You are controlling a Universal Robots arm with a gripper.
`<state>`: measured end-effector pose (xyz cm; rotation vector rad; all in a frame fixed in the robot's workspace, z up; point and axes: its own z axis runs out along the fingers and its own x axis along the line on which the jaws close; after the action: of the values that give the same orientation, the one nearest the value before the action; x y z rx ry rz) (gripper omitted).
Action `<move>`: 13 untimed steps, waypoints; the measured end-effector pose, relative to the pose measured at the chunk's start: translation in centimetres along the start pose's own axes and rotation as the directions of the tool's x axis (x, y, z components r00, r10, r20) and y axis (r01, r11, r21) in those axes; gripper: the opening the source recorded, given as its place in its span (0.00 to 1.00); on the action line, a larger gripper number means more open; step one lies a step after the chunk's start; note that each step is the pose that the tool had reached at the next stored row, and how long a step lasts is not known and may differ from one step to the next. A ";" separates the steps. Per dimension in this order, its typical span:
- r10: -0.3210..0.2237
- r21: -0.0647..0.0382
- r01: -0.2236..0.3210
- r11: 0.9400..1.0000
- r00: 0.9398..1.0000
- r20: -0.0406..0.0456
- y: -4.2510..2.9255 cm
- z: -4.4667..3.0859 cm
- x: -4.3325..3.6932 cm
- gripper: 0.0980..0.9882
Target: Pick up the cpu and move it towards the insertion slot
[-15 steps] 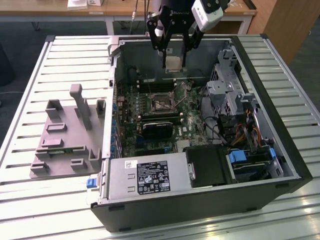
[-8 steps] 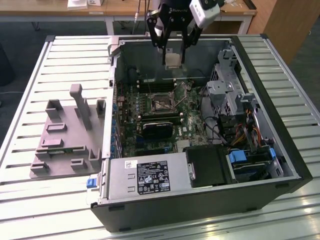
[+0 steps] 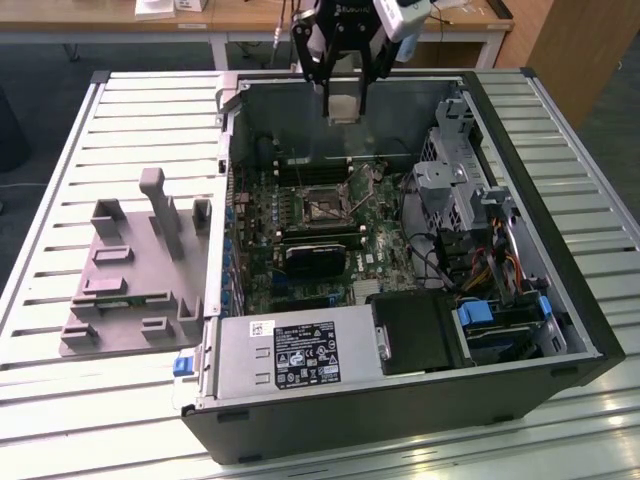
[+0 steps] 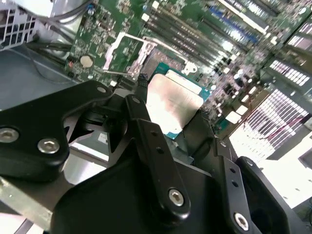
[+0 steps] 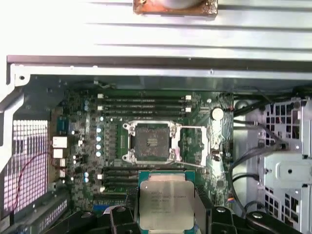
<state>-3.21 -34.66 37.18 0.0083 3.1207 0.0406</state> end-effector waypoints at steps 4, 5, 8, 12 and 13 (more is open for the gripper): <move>-0.001 0.000 0.001 1.000 1.000 0.006 0.77 0.22 0.01 0.49; -0.001 0.000 0.001 1.000 1.000 0.008 0.99 0.28 0.01 0.49; -0.002 0.000 0.002 1.000 1.000 0.011 1.76 0.43 0.04 0.49; -0.002 0.001 0.002 1.000 1.000 0.013 2.71 0.63 0.14 0.49; -0.002 0.002 0.002 1.000 1.000 0.014 2.90 0.69 0.18 0.49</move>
<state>-3.36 -31.74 36.56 0.0056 3.1070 0.0377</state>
